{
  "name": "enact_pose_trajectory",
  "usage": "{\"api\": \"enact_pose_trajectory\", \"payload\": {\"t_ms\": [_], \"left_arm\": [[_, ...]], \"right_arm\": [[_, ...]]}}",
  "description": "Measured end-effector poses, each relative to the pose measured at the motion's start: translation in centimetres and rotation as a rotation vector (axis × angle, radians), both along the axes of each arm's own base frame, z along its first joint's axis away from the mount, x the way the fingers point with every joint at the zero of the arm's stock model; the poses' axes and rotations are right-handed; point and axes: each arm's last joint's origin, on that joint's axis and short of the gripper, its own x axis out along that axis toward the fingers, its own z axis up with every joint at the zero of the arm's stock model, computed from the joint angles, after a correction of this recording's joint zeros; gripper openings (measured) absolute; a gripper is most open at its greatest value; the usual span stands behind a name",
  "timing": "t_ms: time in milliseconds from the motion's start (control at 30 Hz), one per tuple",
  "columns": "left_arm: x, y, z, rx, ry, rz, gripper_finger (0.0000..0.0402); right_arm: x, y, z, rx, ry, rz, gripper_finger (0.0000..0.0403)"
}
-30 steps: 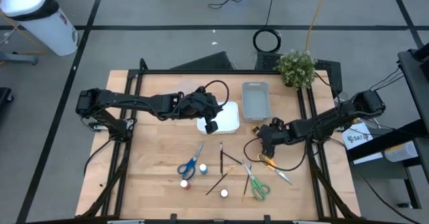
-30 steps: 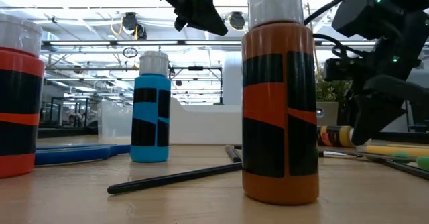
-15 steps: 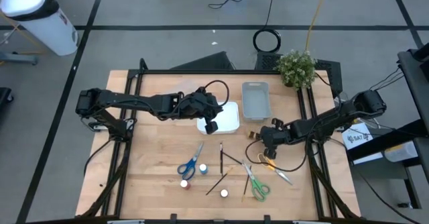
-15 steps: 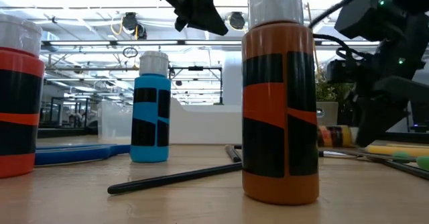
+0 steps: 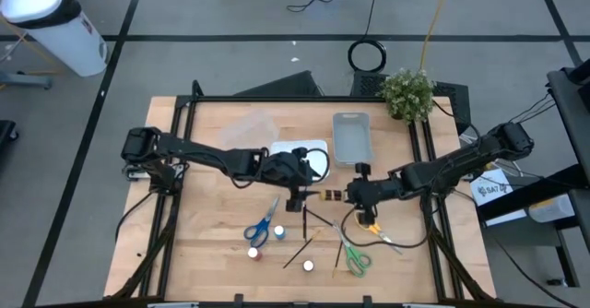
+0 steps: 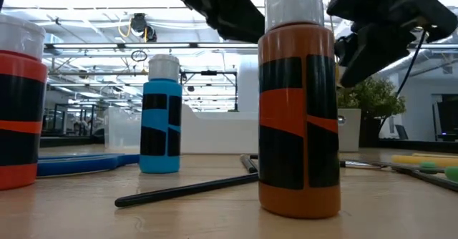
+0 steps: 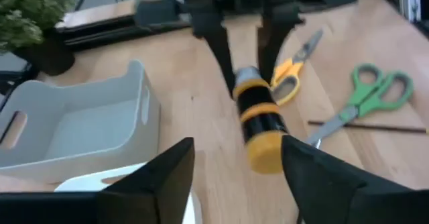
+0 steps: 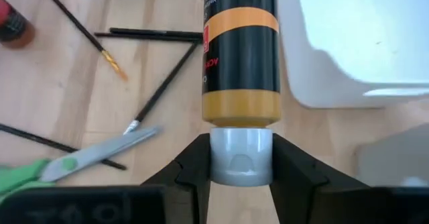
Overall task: Pick & Place Paint Supplies
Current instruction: Put the yellow paint bottle in the gray bin
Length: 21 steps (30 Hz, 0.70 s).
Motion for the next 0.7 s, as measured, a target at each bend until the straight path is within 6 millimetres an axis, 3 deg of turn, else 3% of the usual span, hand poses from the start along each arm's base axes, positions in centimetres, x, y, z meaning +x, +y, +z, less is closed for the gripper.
{"api": "enact_pose_trajectory", "payload": {"t_ms": [200,700], "left_arm": [[0.2,0.0,-0.1,-0.026,-0.007,-0.014,0.0264],[0.2,0.0,-0.1,-0.045,-0.012,-0.005,0.0242]], "right_arm": [[0.5,-0.2,0.6,-0.101,-0.063,-0.001,0.0104],[1.4,-0.1,1.7,-0.173,-0.205,0.047,0.0104]]}}
